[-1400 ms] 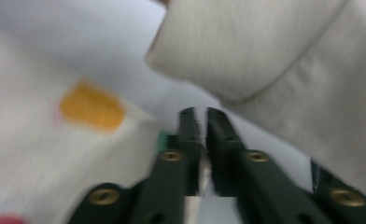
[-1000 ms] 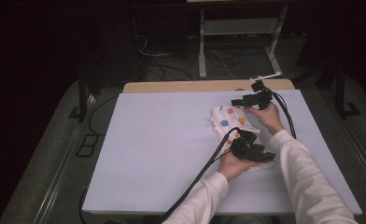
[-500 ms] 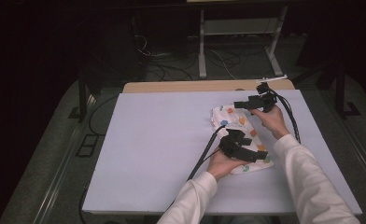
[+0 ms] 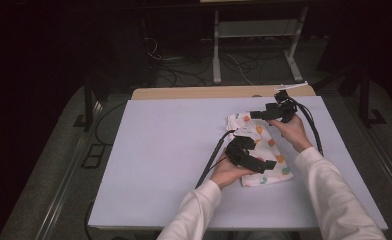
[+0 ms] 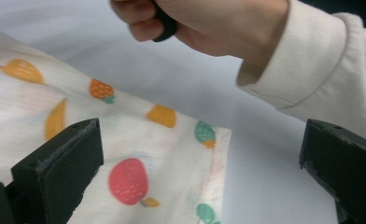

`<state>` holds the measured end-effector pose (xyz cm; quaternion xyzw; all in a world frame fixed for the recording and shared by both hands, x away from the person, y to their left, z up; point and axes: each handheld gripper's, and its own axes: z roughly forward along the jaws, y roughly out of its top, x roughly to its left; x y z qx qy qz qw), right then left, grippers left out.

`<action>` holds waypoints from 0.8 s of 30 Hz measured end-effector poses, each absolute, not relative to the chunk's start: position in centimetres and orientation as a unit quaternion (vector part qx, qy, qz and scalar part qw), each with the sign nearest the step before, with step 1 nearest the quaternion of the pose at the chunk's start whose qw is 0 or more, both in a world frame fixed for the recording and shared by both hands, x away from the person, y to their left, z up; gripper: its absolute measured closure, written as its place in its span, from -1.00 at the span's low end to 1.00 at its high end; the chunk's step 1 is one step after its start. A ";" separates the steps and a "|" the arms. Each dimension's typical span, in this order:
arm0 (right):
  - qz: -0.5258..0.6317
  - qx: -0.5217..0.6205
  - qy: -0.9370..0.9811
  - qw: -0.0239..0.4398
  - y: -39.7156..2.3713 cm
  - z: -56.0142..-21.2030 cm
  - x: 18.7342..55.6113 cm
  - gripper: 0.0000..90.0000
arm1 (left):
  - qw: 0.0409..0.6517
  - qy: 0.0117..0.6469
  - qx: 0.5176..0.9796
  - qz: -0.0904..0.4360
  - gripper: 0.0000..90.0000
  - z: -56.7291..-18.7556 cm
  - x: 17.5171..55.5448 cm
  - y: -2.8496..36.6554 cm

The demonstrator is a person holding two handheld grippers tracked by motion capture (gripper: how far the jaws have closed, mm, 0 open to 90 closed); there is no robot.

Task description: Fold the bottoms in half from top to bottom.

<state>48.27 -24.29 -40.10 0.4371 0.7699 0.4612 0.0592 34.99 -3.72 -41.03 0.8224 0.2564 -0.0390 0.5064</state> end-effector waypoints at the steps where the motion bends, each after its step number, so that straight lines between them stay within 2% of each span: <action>1: 0.461 0.435 0.771 0.061 -24.3 -40.1 48.2 -1.00 | 0.507 0.257 0.822 -0.036 -1.00 -40.9 35.1 -3.5; 9: 0.461 0.432 0.772 0.071 -24.7 -39.9 47.8 -1.00 | 0.499 0.252 0.829 0.004 -1.00 -39.9 36.1 -1.6; 24: 0.457 0.436 0.771 0.075 -25.4 -40.0 47.6 -1.00 | 0.492 0.263 0.829 0.033 -1.00 -38.1 38.7 1.5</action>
